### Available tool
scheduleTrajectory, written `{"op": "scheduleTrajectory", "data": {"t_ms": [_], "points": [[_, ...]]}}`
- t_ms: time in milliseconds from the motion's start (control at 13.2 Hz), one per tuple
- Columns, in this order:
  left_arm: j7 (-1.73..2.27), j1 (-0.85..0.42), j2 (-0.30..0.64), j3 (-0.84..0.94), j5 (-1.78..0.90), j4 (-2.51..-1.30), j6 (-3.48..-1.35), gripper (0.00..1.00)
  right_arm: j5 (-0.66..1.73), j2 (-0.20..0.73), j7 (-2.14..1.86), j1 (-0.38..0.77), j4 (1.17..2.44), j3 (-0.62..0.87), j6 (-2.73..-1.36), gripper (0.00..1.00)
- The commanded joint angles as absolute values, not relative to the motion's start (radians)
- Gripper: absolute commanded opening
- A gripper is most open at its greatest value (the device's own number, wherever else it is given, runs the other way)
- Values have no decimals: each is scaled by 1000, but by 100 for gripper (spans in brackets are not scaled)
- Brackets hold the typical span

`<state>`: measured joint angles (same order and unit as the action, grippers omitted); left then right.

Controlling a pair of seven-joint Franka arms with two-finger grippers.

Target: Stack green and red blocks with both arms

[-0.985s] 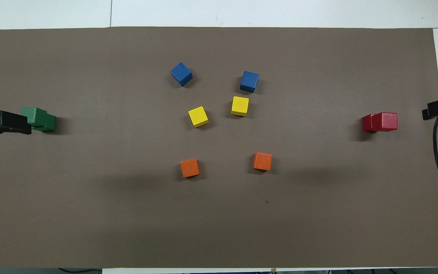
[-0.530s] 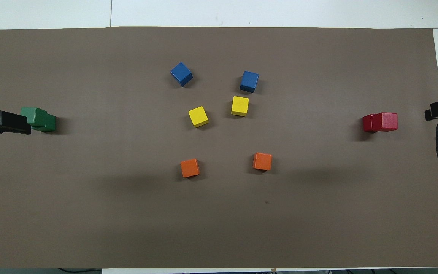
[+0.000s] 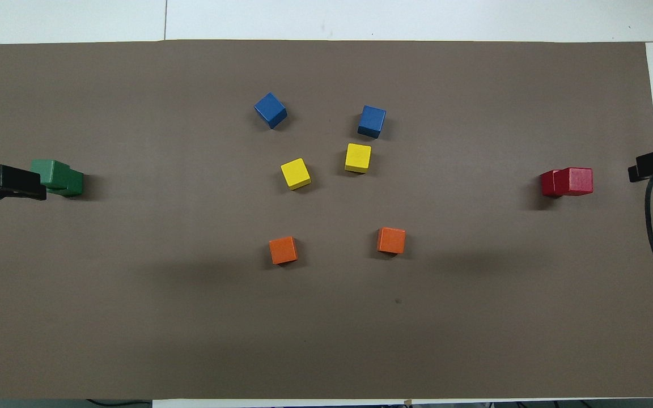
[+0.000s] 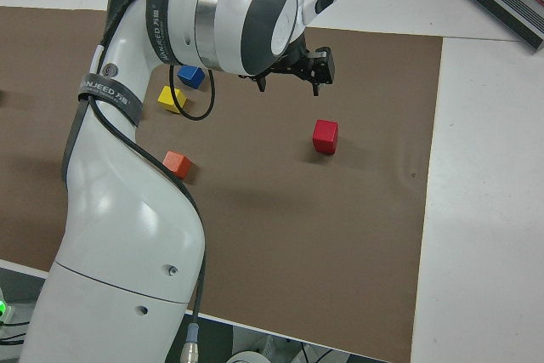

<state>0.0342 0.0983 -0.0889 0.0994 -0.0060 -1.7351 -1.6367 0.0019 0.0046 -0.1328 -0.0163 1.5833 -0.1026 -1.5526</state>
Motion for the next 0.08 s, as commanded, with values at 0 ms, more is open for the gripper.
{"op": "scheduleTrajectory", "data": {"t_ms": [0], "points": [[29,89,-117,94,11,-1761,-1637,100,3,2,-120,-23,1580,-95,-1531,100]]}}
